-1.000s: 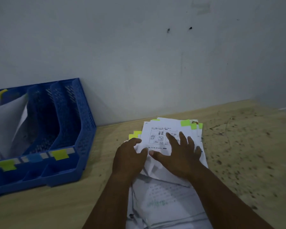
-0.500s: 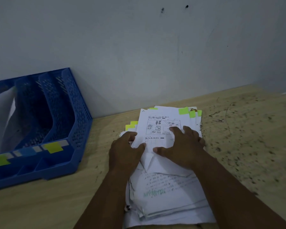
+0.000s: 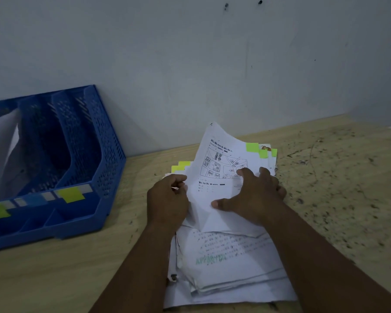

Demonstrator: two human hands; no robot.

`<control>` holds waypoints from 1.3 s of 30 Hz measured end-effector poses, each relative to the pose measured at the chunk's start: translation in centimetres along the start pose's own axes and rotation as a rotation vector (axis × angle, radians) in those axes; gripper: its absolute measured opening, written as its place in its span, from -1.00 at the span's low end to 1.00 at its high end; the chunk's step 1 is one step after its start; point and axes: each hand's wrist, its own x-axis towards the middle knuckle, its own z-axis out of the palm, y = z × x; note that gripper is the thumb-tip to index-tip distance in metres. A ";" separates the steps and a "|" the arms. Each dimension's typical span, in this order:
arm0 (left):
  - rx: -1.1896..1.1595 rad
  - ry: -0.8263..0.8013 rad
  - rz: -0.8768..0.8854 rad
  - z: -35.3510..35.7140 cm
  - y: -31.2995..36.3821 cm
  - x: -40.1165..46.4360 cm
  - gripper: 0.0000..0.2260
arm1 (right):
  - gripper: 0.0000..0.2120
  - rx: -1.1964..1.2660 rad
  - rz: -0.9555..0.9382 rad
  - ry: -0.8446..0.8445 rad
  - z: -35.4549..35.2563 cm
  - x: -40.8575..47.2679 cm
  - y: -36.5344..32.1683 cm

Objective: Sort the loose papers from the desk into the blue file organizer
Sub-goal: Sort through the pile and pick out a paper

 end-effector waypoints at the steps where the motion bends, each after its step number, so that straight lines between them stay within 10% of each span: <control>1: 0.000 -0.004 -0.008 0.0 -0.1 0.1 -0.78 | 0.06 0.003 0.005 0.005 0.0 0.0 0.0; 11: -0.104 -0.043 -0.035 -0.1 -0.7 0.6 -0.76 | 0.15 0.100 0.035 0.047 -0.2 0.1 -0.2; 24: -0.232 -0.041 -0.107 -0.9 -0.6 0.8 -0.75 | -0.30 0.430 0.032 0.257 0.6 2.3 1.4; 39: -0.358 -0.038 -0.187 -1.5 -0.5 1.1 -0.78 | -0.18 0.598 0.113 0.216 0.2 2.8 1.7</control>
